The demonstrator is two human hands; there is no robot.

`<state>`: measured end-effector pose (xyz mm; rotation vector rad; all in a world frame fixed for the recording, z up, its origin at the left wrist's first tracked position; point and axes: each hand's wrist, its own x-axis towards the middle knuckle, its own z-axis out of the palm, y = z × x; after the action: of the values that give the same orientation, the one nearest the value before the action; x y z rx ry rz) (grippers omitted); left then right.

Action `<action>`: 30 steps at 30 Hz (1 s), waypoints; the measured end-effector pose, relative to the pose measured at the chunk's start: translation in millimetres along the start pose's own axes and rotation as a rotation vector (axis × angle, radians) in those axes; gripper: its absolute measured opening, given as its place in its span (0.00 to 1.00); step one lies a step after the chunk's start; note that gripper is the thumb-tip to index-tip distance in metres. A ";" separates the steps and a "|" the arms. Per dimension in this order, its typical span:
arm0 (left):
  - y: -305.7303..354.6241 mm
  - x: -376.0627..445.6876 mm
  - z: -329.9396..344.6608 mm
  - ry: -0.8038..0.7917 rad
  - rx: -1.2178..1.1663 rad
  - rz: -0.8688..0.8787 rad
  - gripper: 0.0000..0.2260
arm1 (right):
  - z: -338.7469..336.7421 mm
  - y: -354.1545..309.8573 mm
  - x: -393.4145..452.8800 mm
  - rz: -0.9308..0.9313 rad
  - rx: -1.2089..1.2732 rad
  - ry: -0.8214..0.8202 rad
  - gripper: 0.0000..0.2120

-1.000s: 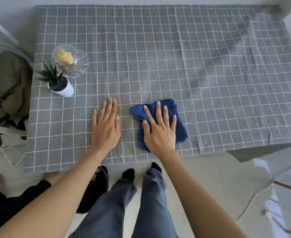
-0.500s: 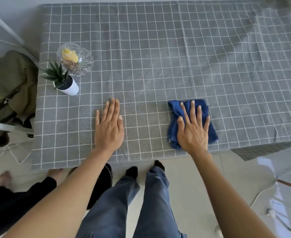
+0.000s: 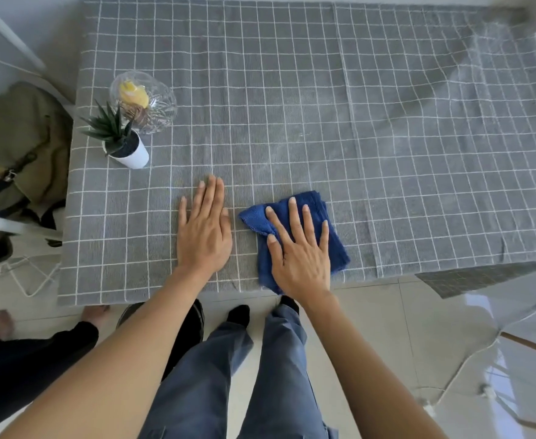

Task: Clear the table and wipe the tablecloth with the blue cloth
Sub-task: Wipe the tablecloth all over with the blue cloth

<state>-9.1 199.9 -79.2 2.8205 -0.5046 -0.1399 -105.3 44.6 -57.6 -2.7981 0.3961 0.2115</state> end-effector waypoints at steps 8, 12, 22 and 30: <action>-3.0 1.6 1.5 -0.006 0.003 -0.006 0.24 | -25.2 88.8 0.1 0.269 -0.028 0.020 0.24; -3.6 1.2 1.8 -0.004 0.008 -0.011 0.24 | -30.7 96.0 0.7 0.352 0.006 0.025 0.23; -2.9 1.4 2.5 -0.003 0.021 -0.012 0.24 | -6.7 9.3 -0.3 0.089 -0.006 -0.035 0.25; -2.8 0.5 0.2 0.003 0.012 -0.004 0.24 | -14.8 47.9 3.0 0.143 -0.017 -0.016 0.24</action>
<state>-7.7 202.2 -80.3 2.8335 -0.5010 -0.1344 -114.9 -4.8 -57.6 -2.7846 0.5936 0.2695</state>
